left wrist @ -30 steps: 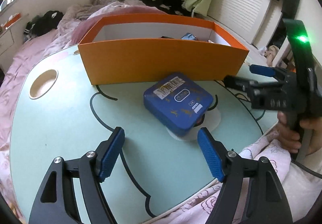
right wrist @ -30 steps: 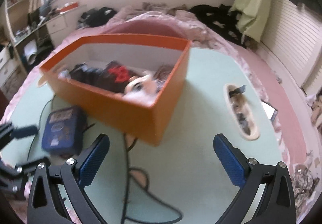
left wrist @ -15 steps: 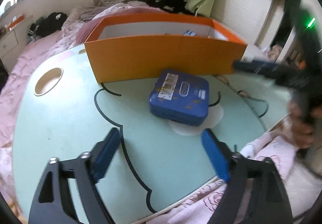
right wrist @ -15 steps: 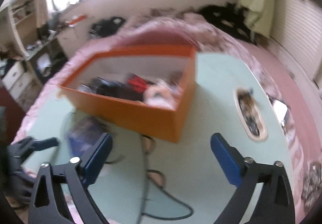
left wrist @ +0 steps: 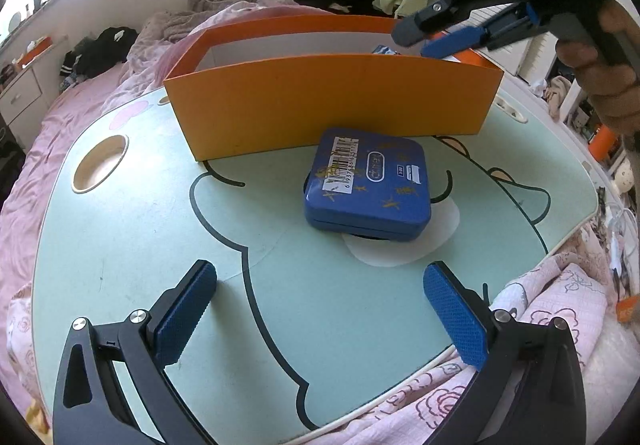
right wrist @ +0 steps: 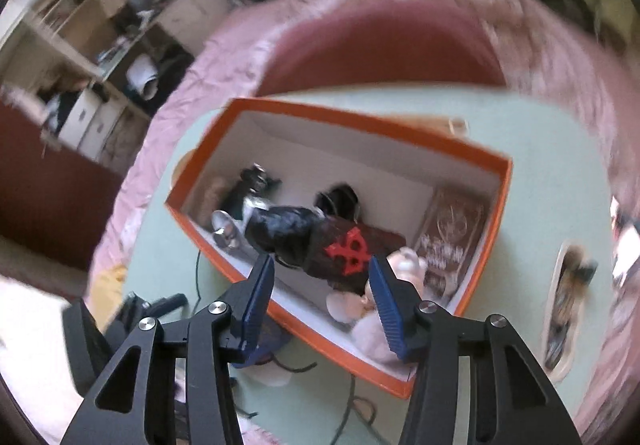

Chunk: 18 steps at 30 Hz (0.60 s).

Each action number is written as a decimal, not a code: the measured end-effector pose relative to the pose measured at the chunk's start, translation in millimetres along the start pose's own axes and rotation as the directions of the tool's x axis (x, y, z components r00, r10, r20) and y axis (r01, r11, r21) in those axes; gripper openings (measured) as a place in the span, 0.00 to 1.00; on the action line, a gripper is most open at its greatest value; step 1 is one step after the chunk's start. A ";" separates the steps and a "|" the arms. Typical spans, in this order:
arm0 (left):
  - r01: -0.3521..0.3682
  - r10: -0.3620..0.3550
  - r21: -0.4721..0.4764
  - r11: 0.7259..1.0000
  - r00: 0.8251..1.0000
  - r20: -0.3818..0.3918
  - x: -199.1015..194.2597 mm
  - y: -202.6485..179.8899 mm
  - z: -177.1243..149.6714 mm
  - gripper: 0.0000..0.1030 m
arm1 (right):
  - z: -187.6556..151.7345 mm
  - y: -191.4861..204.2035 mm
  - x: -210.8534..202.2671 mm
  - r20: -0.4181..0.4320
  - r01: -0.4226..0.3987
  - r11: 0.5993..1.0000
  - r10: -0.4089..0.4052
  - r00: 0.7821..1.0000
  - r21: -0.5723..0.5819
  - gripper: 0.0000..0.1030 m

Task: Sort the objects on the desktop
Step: 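Grasp the dark box with red ribbon in the box with the right tool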

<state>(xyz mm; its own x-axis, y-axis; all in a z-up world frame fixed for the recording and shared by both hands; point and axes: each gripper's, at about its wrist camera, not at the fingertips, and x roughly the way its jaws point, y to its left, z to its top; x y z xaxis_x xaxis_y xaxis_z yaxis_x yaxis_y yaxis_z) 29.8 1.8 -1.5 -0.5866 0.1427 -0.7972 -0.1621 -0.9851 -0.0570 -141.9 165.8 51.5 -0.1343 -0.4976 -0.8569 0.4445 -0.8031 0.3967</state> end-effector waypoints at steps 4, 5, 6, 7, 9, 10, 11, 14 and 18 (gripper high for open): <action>0.000 0.000 0.001 1.000 1.000 0.001 -0.3 0.0 -0.2 1.00 | 0.5 1.7 2.9 -0.001 -0.027 0.999 0.027 1.000 0.039 0.54; 0.000 0.000 0.002 1.000 1.000 0.002 -0.4 -0.1 0.0 1.00 | 2.1 2.9 3.8 0.000 -0.020 0.999 0.020 1.000 0.038 0.54; 0.000 0.000 0.002 1.000 1.000 0.002 -0.4 -0.3 0.1 1.00 | 4.2 4.6 5.6 0.000 0.003 1.000 -0.003 1.000 0.028 0.54; 0.000 0.000 0.001 1.000 1.000 0.001 -0.3 -0.6 0.1 1.00 | 5.9 2.6 5.5 -0.004 0.030 0.999 -0.030 1.000 0.024 0.54; 0.000 0.000 0.002 1.000 1.000 0.003 -0.4 -0.7 0.2 1.00 | 10.1 4.1 10.2 -0.016 0.161 0.987 -0.161 0.987 0.011 0.54; 0.000 0.000 0.001 1.000 1.000 0.003 -1.0 -1.1 0.2 1.00 | 11.5 5.7 13.0 -0.023 0.208 0.978 -0.208 0.978 -0.006 0.55; 0.000 0.000 0.002 1.000 1.000 0.003 -1.0 -0.9 0.1 1.00 | 13.1 9.2 17.0 -0.030 0.246 0.969 -0.247 0.969 -0.031 0.59; -0.001 0.001 0.004 1.000 1.000 0.003 -1.3 -0.9 0.8 1.00 | 13.8 21.5 34.4 -0.053 0.322 0.939 -0.330 0.942 -0.123 0.63; -0.001 0.001 0.004 1.000 1.000 0.004 -1.3 -1.5 0.9 1.00 | 14.9 27.9 45.4 -0.035 0.365 0.918 -0.375 0.927 -0.157 0.63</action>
<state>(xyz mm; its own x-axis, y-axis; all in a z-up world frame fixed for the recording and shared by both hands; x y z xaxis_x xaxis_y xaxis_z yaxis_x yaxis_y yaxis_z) 30.1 3.1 0.1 -0.5896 0.1423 -0.7951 -0.1652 -0.9848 -0.0537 -148.8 115.9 28.5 -0.2603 -0.1490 -0.9540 0.4975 -0.8674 -0.0003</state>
